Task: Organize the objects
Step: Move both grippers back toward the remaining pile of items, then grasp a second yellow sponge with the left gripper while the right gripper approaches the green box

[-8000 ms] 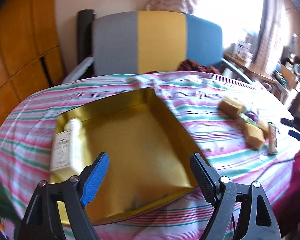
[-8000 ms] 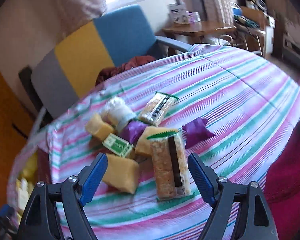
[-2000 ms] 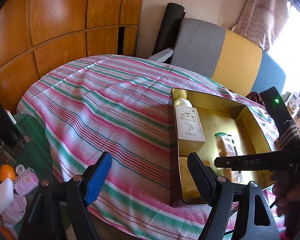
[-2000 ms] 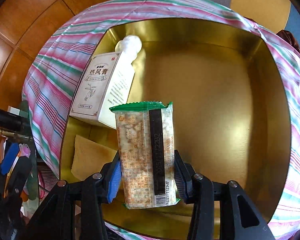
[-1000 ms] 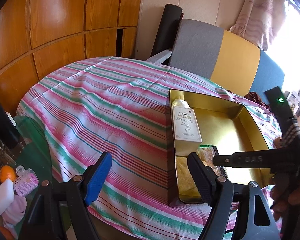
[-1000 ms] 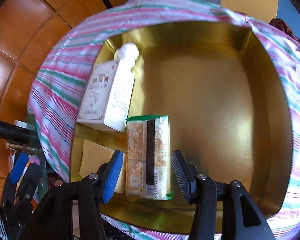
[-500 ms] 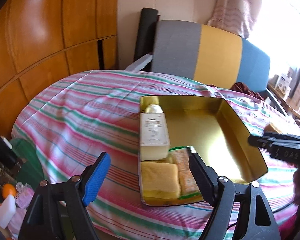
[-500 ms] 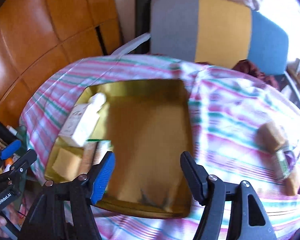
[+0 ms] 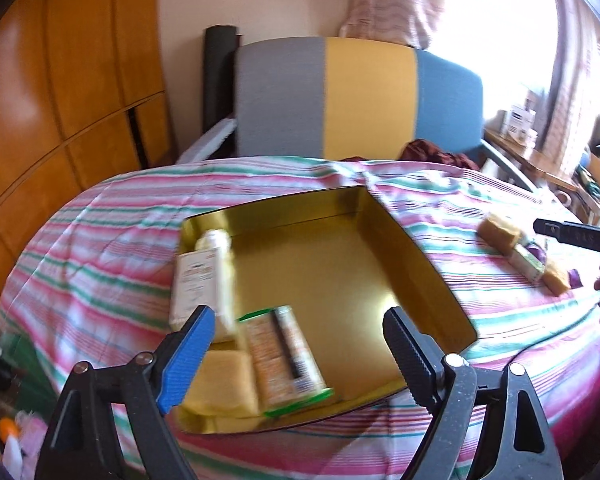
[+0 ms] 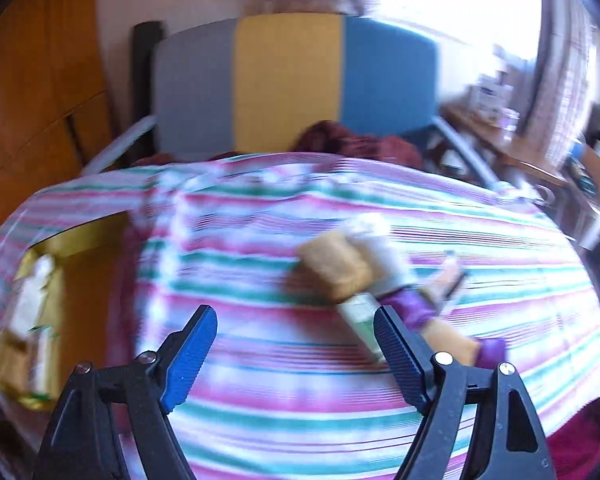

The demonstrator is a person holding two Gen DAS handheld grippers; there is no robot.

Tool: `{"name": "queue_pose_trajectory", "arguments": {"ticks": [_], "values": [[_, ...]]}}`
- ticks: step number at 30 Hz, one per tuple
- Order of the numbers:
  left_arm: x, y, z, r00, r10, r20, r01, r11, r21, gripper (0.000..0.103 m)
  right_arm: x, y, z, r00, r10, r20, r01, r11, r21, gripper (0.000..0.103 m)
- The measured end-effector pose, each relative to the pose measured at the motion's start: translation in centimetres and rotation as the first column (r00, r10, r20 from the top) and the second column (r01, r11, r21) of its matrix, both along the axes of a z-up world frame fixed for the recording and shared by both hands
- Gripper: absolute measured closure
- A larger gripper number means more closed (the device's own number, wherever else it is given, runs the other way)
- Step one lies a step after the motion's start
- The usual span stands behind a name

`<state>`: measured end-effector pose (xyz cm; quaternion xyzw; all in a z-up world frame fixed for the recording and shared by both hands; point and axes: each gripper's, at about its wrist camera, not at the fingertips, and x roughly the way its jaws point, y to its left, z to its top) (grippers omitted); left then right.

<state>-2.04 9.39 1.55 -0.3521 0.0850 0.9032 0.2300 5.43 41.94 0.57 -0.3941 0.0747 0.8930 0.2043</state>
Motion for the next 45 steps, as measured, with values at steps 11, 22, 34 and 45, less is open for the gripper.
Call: {"name": "queue_pose_trajectory", "arguments": {"ticks": [11, 22, 34, 45], "values": [[0.6, 9.5, 0.2, 0.977, -0.195, 0.085, 0.196, 0.981, 0.006, 0.017, 8.0, 14.5, -2.9, 0.841, -0.53, -0.104, 0.483, 0.825, -0.294, 0.02], [0.0, 19.9, -0.3, 0.934, -0.339, 0.113, 0.344, 0.939, -0.02, 0.017, 8.5, 15.6, -4.5, 0.846, -0.529, -0.068, 0.443, 0.767, -0.463, 0.02], [-2.8, 33.2, -3.5, 0.856, -0.496, 0.144, 0.511, 0.853, -0.107, 0.007, 8.0, 15.5, -5.2, 0.877, -0.479, -0.043, 0.388, 0.758, -0.524, 0.02], [-5.1, 40.0, -6.5, 0.793, -0.589, 0.155, 0.607, 0.785, -0.12, 0.0, 7.6, 15.8, -5.8, 0.889, -0.457, -0.018, 0.372, 0.745, -0.554, 0.02]]}}
